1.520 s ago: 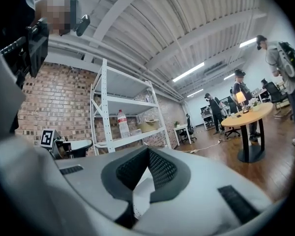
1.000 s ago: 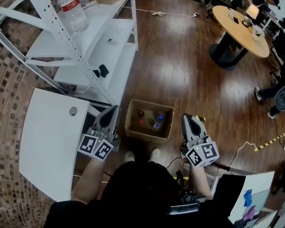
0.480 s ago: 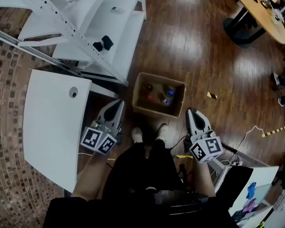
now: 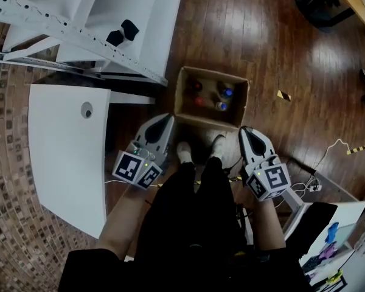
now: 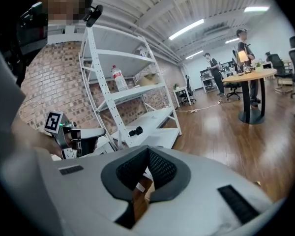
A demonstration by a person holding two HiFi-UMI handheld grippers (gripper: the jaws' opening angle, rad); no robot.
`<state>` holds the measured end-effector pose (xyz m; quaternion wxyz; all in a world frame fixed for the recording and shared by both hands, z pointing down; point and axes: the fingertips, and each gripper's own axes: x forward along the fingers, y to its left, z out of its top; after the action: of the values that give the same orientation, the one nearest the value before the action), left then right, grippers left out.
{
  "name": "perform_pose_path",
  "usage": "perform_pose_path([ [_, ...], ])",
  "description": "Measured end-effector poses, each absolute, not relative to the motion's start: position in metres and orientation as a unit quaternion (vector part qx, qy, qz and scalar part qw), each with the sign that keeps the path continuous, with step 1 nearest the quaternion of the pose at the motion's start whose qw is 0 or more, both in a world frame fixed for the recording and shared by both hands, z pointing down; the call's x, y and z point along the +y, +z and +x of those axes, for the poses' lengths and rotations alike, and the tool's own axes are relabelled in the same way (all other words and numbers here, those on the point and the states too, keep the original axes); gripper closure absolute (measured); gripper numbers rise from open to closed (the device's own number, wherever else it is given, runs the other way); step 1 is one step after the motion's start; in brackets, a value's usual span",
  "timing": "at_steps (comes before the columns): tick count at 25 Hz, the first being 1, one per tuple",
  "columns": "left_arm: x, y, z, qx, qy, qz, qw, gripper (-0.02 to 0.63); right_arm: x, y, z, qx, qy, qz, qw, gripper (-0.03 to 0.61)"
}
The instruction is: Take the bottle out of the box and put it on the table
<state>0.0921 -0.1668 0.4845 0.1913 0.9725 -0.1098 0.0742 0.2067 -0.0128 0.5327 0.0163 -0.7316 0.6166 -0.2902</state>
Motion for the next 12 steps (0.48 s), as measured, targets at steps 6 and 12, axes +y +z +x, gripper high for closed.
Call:
perform_pose_path([
  [6,-0.173,0.529,0.111,-0.077,0.094,0.976,0.182,0.612,-0.048,0.546,0.207,0.65,-0.267,-0.711,-0.017,0.574],
  [12,-0.17,0.6,0.144,-0.031,0.096,0.98,0.174,0.612,-0.053,0.583,0.236,0.627,-0.227,-0.745,-0.003,0.574],
])
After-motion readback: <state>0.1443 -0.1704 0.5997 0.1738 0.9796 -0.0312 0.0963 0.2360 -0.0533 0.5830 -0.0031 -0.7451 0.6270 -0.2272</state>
